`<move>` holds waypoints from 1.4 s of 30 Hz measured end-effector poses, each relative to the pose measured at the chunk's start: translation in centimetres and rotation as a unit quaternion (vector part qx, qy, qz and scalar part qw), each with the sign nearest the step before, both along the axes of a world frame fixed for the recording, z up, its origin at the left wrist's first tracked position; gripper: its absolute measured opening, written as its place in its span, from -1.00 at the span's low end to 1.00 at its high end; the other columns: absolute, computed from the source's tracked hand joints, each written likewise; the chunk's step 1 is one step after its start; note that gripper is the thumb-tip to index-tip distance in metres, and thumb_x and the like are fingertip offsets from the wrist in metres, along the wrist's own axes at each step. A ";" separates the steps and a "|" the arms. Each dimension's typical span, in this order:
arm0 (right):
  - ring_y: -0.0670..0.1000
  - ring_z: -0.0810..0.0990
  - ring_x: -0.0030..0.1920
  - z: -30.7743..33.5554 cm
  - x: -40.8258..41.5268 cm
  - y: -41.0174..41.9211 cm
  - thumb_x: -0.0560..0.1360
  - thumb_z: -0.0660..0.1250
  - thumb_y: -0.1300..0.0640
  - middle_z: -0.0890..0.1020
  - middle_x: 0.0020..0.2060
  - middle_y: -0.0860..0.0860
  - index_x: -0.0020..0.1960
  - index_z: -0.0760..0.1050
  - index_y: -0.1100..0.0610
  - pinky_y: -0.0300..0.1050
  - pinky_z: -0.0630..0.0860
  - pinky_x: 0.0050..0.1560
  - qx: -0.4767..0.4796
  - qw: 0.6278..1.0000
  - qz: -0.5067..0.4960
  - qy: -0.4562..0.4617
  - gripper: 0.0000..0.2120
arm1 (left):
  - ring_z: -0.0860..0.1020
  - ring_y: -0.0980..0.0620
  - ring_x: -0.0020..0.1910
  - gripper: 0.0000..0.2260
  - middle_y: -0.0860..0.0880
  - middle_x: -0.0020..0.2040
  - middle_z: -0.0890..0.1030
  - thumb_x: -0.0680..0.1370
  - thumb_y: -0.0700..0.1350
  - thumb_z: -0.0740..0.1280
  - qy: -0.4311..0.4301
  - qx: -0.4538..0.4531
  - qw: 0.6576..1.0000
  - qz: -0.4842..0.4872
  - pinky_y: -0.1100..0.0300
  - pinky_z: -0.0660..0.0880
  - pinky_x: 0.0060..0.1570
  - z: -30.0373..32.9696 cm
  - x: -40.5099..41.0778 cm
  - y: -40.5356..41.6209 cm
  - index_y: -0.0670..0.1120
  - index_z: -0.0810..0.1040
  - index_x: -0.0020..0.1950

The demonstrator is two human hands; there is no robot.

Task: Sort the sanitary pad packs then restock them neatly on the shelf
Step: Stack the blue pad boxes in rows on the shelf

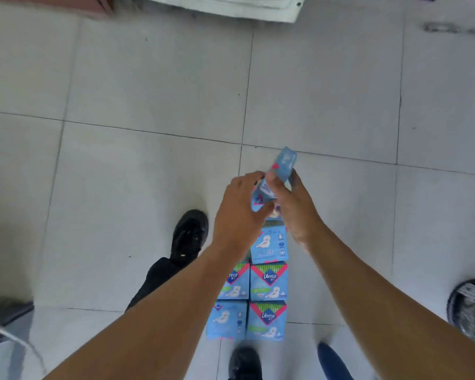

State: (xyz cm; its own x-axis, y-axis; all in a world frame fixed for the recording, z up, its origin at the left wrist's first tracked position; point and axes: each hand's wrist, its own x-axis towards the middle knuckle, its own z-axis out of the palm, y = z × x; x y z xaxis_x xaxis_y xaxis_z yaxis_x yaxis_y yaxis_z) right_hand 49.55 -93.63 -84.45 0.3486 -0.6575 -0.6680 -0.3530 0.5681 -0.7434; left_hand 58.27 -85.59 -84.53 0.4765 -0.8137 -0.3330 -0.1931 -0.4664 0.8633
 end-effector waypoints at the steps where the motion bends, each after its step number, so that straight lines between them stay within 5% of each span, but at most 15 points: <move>1: 0.06 0.67 -0.01 1.5 0.3 0.3 0.38 0.45 -0.15 0.66 0.02 0.09 0.28 0.46 0.16 -0.06 0.59 -0.06 0.004 1.000 -0.007 -0.029 -0.41 | 0.46 0.04 0.13 -0.64 0.04 0.14 0.52 0.47 -0.08 0.42 -0.008 -0.016 1.000 -0.015 0.11 0.46 0.06 1.2 -0.6 0.7 0.01 0.47 0.24; 5: 0.12 0.64 -0.14 11.0 1.2 2.0 0.49 0.38 0.22 0.65 -0.10 0.16 0.16 0.53 0.26 -0.16 0.56 -0.29 -0.028 0.994 0.051 -0.091 -0.74 | 0.45 0.03 0.21 -0.63 -0.01 0.23 0.50 0.47 -0.04 0.31 -0.086 -0.076 0.993 0.015 0.23 0.40 0.17 9.0 -1.3 4.5 -0.08 0.51 0.26; 11: 0.14 0.56 -0.12 21.4 5.6 8.6 0.31 0.28 0.19 0.56 -0.15 0.19 -0.07 0.54 0.11 0.09 0.48 -0.09 -0.042 0.969 0.205 -0.131 -0.80 | 0.49 0.25 0.09 -0.76 0.08 0.12 0.53 0.52 -0.04 0.30 -0.043 -0.154 0.947 0.280 0.37 0.40 0.09 18.9 2.5 13.7 0.01 0.52 0.17; 15: 0.04 0.60 -0.24 24.6 9.9 14.7 0.27 0.31 0.15 0.62 -0.23 0.06 -0.14 0.53 0.03 -0.15 0.47 -0.24 -0.017 0.948 0.296 -0.116 -0.82 | 0.54 0.25 0.12 -0.69 0.12 0.16 0.59 0.54 -0.12 0.39 0.027 -0.122 0.921 0.370 0.33 0.48 0.08 21.8 7.7 22.0 -0.01 0.48 0.28; 18: -0.04 0.61 -0.25 26.5 14.4 20.7 0.28 0.29 0.12 0.64 -0.25 -0.02 -0.26 0.60 -0.05 -0.17 0.46 -0.23 -0.002 0.921 0.372 -0.115 -0.86 | 0.65 0.13 -0.06 -0.71 0.09 0.01 0.67 0.52 -0.13 0.43 0.078 -0.115 0.908 0.396 0.26 0.55 -0.11 24.1 11.4 30.1 0.02 0.51 0.22; 24: 0.07 0.58 -0.14 27.8 23.7 35.4 0.24 0.38 -0.04 0.58 -0.11 0.13 -0.01 0.45 0.12 0.01 0.46 -0.10 -0.068 0.877 0.462 -0.110 -0.62 | 0.68 0.05 -0.10 -0.65 0.01 0.01 0.67 0.50 -0.12 0.45 0.059 -0.133 0.853 0.501 0.23 0.55 -0.28 26.5 15.8 45.4 0.04 0.49 0.25; 31: -0.11 0.69 -0.10 28.1 30.4 51.0 0.51 0.40 0.09 0.65 -0.07 -0.12 0.18 0.44 0.08 -0.18 0.62 -0.14 -0.170 0.819 0.530 -0.140 -0.72 | 0.64 0.08 0.03 -0.62 0.07 0.05 0.64 0.50 -0.04 0.46 0.007 -0.116 0.778 0.618 0.03 0.64 -0.08 27.4 19.0 61.2 0.18 0.44 0.26; 34: -0.14 0.65 -0.02 27.9 33.0 55.0 0.51 0.39 0.13 0.64 -0.01 -0.13 0.22 0.43 0.11 -0.25 0.59 -0.10 -0.227 0.785 0.555 -0.156 -0.69 | 0.61 0.13 0.06 -0.57 0.09 0.09 0.61 0.50 -0.01 0.45 -0.022 -0.094 0.763 0.640 0.16 0.62 -0.05 27.1 20.6 65.0 0.09 0.43 0.33; 38: -0.11 0.62 0.08 26.1 36.3 58.2 0.50 0.39 0.07 0.64 0.08 -0.07 0.30 0.43 0.05 -0.08 0.61 0.00 -0.287 0.737 0.587 -0.173 -0.61 | 0.60 0.19 0.07 -0.58 0.16 0.07 0.61 0.49 -0.07 0.47 -0.042 -0.081 0.735 0.672 0.24 0.59 -0.04 25.9 22.6 67.6 0.06 0.43 0.31; 42: -0.15 0.58 0.10 24.5 39.5 60.1 0.54 0.38 0.08 0.61 0.12 -0.08 0.35 0.41 0.06 -0.43 0.51 -0.13 -0.330 0.698 0.604 -0.198 -0.60 | 0.55 0.35 0.03 -0.57 0.29 0.02 0.57 0.50 -0.07 0.47 -0.085 -0.055 0.709 0.698 0.53 0.46 -0.10 25.0 24.7 68.3 0.07 0.42 0.32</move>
